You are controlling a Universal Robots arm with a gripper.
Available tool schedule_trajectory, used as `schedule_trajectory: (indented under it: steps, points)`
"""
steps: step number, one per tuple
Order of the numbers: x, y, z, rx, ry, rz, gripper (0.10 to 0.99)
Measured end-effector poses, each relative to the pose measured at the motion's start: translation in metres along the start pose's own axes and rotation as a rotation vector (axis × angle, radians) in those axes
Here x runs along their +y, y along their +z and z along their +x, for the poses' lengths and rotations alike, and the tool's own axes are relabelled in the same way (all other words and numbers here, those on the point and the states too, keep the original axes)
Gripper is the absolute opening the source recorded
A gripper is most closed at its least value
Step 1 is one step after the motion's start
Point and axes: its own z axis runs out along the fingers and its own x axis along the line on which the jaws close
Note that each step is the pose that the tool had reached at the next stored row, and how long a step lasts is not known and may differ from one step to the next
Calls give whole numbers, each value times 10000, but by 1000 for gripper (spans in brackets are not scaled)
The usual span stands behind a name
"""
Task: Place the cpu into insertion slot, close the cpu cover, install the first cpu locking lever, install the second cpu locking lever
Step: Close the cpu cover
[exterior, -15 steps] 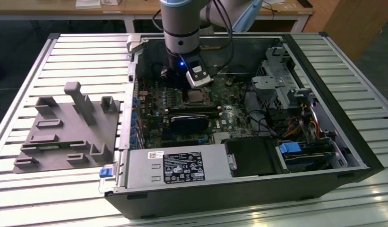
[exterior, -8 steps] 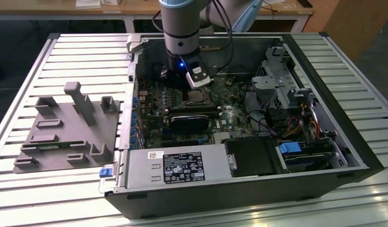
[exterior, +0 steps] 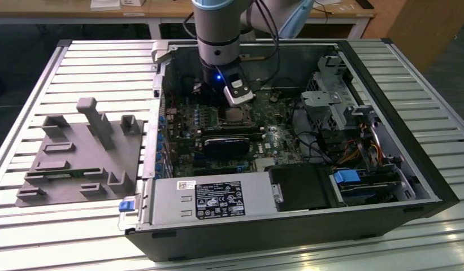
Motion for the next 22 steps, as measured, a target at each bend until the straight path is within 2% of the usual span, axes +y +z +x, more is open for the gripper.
schedule_trajectory:
  steps: [10, 16, 22]
  points:
    - [6, 1, -41, 11, 1, 3, 102]
    - [11, -71, -45, 10, 1, 2, 102]
    - [13, -73, -61, 13, -1, 2, 102]
